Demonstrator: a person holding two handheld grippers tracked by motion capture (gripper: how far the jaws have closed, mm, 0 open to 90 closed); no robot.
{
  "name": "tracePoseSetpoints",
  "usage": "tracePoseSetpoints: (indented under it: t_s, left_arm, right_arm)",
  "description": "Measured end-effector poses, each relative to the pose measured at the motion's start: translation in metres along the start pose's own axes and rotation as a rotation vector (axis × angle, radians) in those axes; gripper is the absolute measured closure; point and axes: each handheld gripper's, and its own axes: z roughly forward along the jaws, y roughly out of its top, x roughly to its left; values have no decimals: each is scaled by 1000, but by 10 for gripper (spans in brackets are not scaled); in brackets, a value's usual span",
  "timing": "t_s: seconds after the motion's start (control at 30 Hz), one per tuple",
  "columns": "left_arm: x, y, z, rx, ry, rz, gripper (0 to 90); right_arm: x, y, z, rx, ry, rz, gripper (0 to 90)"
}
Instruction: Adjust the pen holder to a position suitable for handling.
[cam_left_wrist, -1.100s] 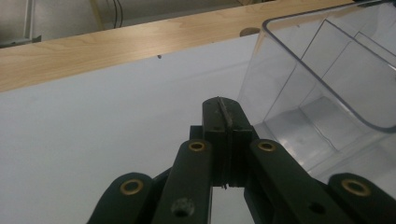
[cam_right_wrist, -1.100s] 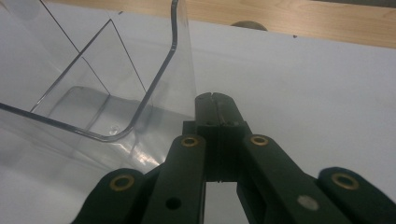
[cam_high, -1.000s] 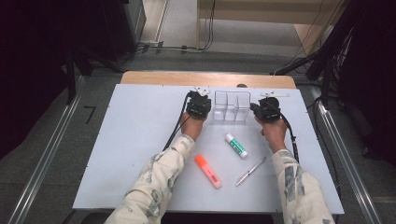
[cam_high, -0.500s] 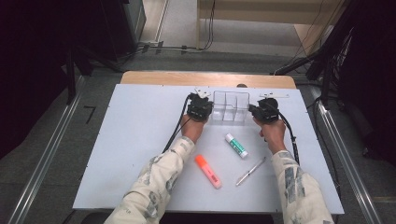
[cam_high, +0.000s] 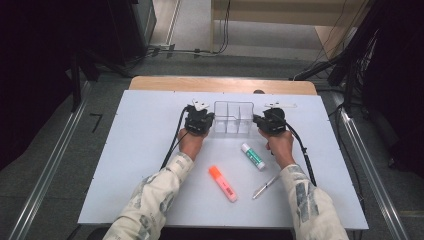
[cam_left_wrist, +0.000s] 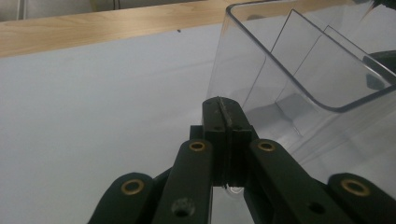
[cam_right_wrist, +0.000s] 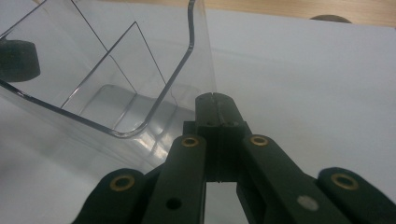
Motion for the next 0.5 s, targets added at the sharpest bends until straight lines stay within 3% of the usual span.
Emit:
tracePoseSetpoints:
  t_s: [0.5]
  left_arm:
    - [33, -13, -27, -7, 40, -23, 900]
  right_arm:
    - [44, 1, 9, 14, 42, 9, 881]
